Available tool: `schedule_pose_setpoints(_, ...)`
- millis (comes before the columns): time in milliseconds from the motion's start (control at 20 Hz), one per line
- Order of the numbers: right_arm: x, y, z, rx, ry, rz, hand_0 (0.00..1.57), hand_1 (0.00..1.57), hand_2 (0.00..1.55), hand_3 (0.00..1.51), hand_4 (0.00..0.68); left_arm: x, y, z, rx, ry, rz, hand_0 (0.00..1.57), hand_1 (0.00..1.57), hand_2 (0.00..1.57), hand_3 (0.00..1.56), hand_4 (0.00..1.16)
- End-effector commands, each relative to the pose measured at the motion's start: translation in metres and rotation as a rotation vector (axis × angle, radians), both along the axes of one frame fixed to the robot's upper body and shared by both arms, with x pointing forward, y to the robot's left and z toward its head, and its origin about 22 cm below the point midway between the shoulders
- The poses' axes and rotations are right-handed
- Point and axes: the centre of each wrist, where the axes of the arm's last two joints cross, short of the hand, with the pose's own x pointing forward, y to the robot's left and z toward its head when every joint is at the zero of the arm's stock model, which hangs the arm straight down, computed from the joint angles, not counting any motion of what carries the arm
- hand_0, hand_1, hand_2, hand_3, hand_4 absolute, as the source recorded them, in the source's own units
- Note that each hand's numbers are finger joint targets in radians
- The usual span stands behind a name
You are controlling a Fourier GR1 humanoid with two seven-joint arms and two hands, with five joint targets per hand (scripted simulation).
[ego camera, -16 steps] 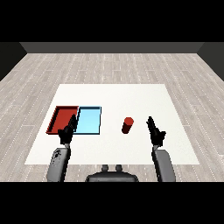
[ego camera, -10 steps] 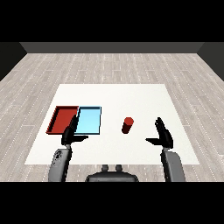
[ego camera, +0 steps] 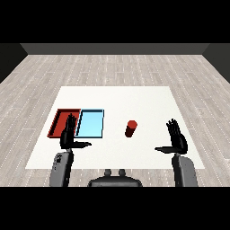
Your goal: Pick the red can and put it in the red box
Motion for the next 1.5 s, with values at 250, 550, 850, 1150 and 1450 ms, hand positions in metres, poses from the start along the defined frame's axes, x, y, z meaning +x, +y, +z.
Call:
schedule_pose_setpoints(250, -0.001, -0.02, -0.007, 0.001, -0.044, 0.01, 0.0, 0.0, 0.0, 0.0, 0.0, 0.003, -0.011, -0.024, -0.016, -0.052, 0.0, 0.0, 0.0, 0.0, 0.0, 0.0)
schedule_pose_setpoints(550, 0.016, -0.002, -0.011, 0.032, -0.004, 0.013, 0.0, 0.0, 0.0, 0.0, 0.0, 0.004, -0.005, -0.01, -0.041, -0.045, -0.018, 0.0, 0.0, 0.0, 0.0, 0.0)
schedule_pose_setpoints(850, 0.035, 0.013, -0.018, -0.006, 0.026, 0.044, 0.0, 0.0, 0.0, 0.0, 0.0, -0.008, -0.01, -0.002, -0.035, -0.055, -0.009, 0.0, 0.0, 0.0, 0.0, 0.0)
schedule_pose_setpoints(1150, 0.052, 0.012, -0.005, 0.022, 0.031, 0.055, 0.0, 0.0, 0.0, 0.0, 0.0, -0.002, 0.002, 0.004, -0.069, -0.046, 0.012, 0.0, 0.0, 0.0, 0.0, 0.0)
schedule_pose_setpoints(1450, 0.045, 0.05, -0.015, 0.1, 0.1, 0.082, 0.0, 0.0, 0.0, 0.0, 0.0, 0.008, 0.007, -0.002, -0.086, -0.074, -0.005, 0.0, 0.0, 0.0, 0.0, 0.0)
